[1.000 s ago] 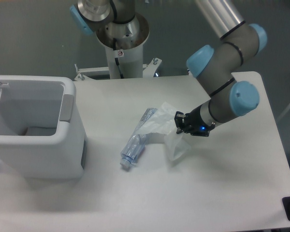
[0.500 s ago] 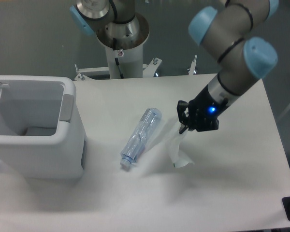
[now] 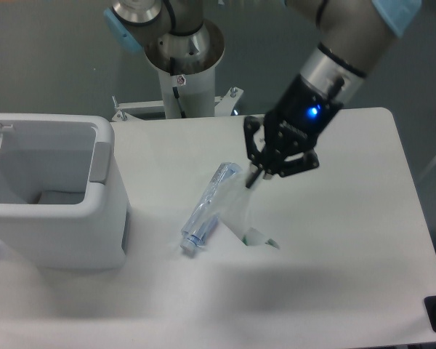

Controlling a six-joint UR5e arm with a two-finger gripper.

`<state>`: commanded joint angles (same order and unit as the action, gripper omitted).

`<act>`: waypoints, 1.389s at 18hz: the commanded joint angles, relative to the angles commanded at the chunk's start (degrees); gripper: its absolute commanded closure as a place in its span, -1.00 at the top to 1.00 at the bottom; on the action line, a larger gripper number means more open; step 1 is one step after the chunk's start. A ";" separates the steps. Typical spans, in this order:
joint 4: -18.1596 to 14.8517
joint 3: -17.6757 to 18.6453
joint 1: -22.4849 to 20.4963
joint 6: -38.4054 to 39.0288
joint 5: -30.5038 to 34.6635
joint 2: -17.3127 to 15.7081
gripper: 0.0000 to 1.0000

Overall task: Place the trash in the trash can
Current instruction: 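Lift the bag and carry it over the white trash bin, then open the gripper to drop the bag into the bin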

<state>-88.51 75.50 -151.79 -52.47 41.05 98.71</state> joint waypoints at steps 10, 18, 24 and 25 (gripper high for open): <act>0.09 1.67 7.38 1.58 -2.38 -5.19 -1.00; 4.21 5.88 13.54 2.81 -2.21 -6.33 -1.00; 11.77 11.94 14.95 2.55 -1.59 -9.14 1.00; 12.47 12.65 14.95 2.46 -1.59 -9.58 1.00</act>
<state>-76.03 88.15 -136.85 -50.01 39.46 89.13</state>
